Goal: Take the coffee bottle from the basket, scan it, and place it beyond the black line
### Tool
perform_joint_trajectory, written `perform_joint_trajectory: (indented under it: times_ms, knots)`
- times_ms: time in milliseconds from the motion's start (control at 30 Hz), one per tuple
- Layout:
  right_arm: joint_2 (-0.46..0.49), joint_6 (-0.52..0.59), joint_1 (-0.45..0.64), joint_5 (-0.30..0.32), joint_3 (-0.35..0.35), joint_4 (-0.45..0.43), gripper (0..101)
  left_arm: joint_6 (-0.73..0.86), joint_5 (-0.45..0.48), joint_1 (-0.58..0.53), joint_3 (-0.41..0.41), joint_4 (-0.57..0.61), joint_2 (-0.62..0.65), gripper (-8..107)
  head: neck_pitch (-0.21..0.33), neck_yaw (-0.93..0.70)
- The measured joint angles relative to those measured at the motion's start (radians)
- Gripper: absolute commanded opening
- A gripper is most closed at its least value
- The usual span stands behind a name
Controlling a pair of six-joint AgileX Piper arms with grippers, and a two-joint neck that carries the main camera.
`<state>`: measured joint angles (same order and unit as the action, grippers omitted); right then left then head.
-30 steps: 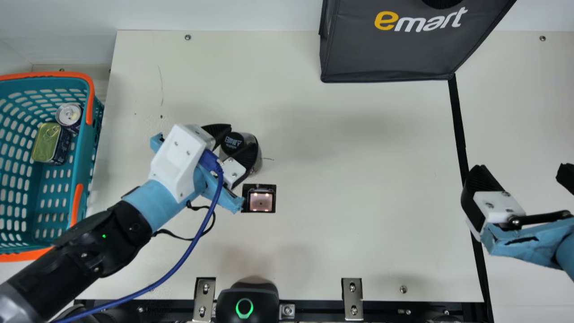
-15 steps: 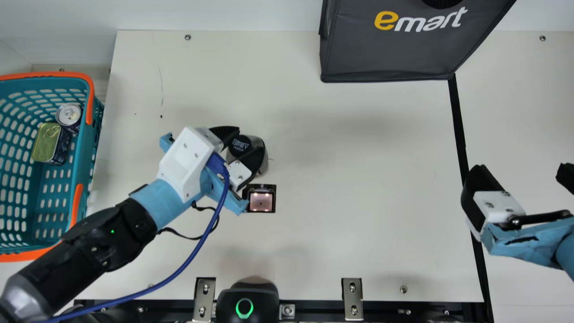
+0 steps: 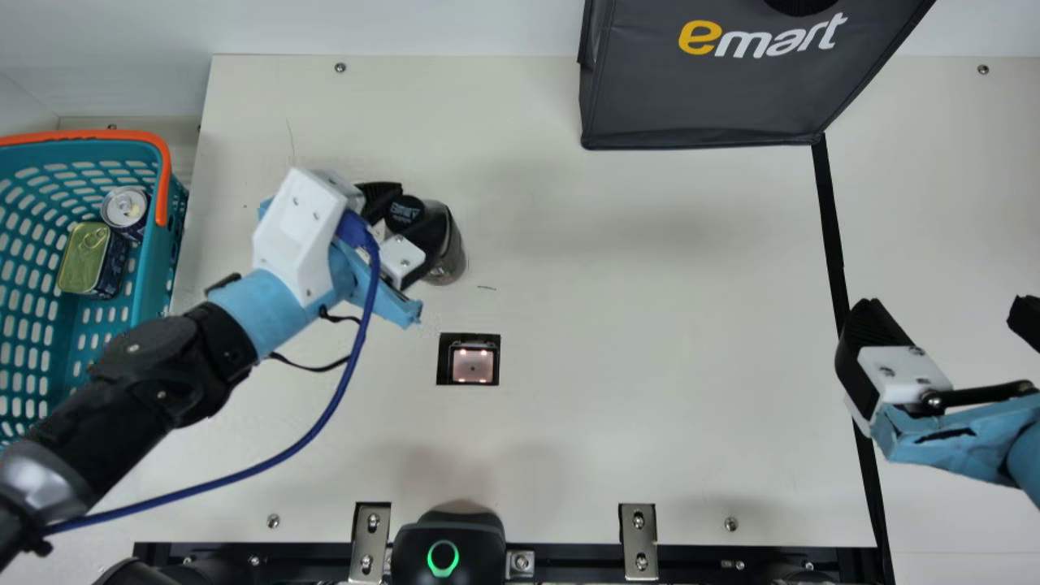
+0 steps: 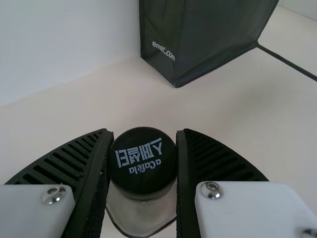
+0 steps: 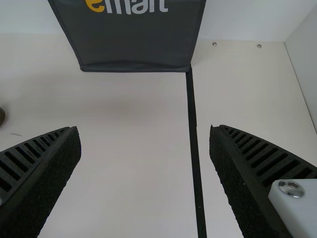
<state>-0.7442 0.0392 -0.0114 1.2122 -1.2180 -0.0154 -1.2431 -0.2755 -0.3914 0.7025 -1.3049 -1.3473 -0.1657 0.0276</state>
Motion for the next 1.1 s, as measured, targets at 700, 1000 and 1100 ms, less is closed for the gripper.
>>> perform_joint_trajectory:
  times_ms: [700,1000,1100]
  knots:
    - [0.0,0.0,0.0,0.0,0.0,0.0,91,-0.233,-0.242,0.133,0.059,-0.442,0.013,10,0.0,0.0]
    - [0.0,0.0,0.0,0.0,0.0,0.0,91,-0.207,-0.265,0.082,0.065,-0.441,0.001,10,0.0,0.002]
    - [0.0,0.0,0.0,0.0,0.0,0.0,91,-0.196,-0.28,0.071,0.07,-0.441,-0.006,10,0.0,0.0]
